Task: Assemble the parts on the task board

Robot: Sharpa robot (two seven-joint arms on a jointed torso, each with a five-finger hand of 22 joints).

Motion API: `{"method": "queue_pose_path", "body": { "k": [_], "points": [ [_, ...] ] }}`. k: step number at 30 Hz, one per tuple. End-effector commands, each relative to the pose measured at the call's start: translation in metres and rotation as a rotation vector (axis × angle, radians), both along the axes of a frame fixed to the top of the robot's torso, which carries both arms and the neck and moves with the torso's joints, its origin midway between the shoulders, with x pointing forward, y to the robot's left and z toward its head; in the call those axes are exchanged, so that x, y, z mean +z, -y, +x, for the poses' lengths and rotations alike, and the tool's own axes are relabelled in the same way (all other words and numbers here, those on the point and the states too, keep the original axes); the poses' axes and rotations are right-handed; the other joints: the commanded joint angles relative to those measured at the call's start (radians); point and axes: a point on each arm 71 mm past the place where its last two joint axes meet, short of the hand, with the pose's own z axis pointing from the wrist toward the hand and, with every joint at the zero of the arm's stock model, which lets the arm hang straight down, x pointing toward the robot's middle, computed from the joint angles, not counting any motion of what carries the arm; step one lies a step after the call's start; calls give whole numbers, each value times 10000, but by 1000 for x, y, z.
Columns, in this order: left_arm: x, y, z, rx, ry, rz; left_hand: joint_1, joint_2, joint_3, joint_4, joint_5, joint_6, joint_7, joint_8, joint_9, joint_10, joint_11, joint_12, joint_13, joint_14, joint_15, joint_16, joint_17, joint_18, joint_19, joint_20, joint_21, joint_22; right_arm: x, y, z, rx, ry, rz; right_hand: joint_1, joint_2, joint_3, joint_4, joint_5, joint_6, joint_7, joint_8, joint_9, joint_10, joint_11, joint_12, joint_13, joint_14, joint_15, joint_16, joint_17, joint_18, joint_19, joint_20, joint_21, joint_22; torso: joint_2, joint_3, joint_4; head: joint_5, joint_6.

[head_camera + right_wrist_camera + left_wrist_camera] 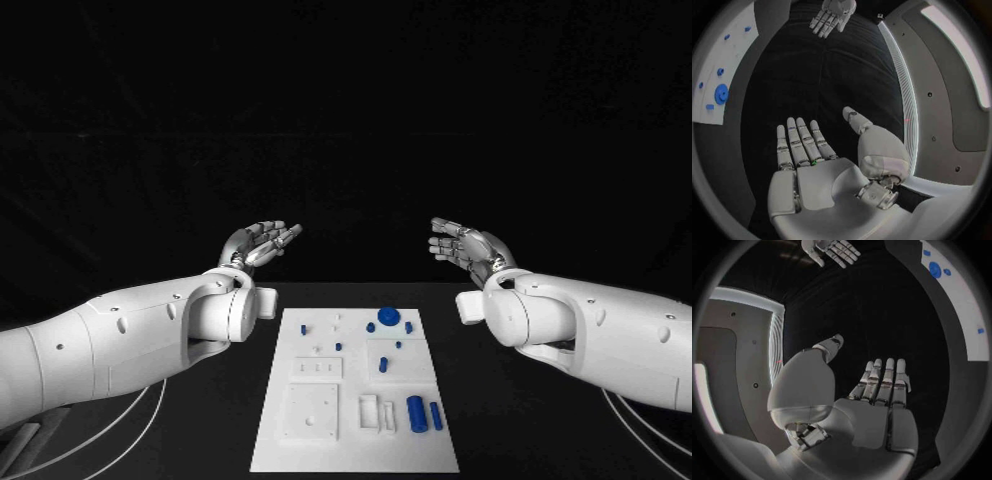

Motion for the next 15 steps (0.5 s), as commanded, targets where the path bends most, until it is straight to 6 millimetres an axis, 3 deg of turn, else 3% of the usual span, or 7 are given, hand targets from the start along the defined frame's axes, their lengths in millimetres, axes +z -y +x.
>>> {"method": "queue_pose_path", "body": {
  "k": [1,5,7,8,9,12,15],
  "points": [
    [-2,4,3,-546,-664,-461,452,-73,200,43,58,169,66,162,183,273,80,78,39,217,47,147,179,-73,178,27,164,484,-2,-5,4,1556,-1236,57,458,-16,245,-242,220,250,559,180,155,343,110,77,35,290,89,174,160,153,251,63,104,812,1,-1,1,0,1],
    [-1,3,4,-546,-665,-459,471,-27,170,41,57,185,111,167,186,324,118,94,46,248,53,169,193,-73,170,24,191,483,3,0,9,1758,-1444,-89,946,-73,279,-674,417,379,625,293,195,561,169,128,58,478,136,317,235,208,454,34,137,1076,1,-1,1,0,1],
    [-1,3,4,-546,-665,-459,490,18,126,30,53,204,154,171,188,373,150,106,51,303,63,200,210,-73,180,19,225,480,3,0,10,1784,-1473,-110,1370,-63,239,-1036,962,504,673,389,236,766,210,177,77,691,177,462,307,264,630,24,153,1108,1,-1,1,0,1],
    [-2,2,2,-778,-706,-577,519,77,74,5,52,235,203,179,189,442,181,124,59,393,71,249,232,-73,217,1,267,476,8,7,20,1613,-320,-1943,1691,-68,276,-1249,1144,655,716,480,274,967,240,249,104,867,197,568,354,342,831,-12,202,1125,-15,-20,5,27,-119],
    [-2,2,2,-843,-724,-607,543,119,47,-14,56,267,235,191,192,508,211,149,69,480,66,297,251,-73,260,-22,300,475,9,7,21,1634,-166,-2196,1870,-77,284,-1327,1182,732,727,524,289,1071,246,272,109,977,205,630,379,394,976,-24,220,1122,-15,-20,5,27,-119],
    [-2,1,2,-934,-771,-650,704,398,-143,-220,66,630,474,333,225,979,405,341,146,1035,114,597,350,-9,683,-206,509,454,11,7,24,1621,223,-2914,2675,-248,483,-1407,1114,1251,697,784,372,1705,213,493,179,1637,214,972,513,687,1721,-121,341,1074,-14,-18,7,34,-137],
    [-2,1,2,-1042,-760,-697,989,816,-394,-661,76,1460,679,597,241,1858,575,700,281,2141,145,1059,446,229,1653,-517,860,393,12,7,28,1825,749,-3871,3324,-523,994,-1327,733,1805,628,959,379,2258,113,619,187,2219,14,1198,594,959,2464,-129,383,922,-13,-20,8,36,-133]
  ]
}}
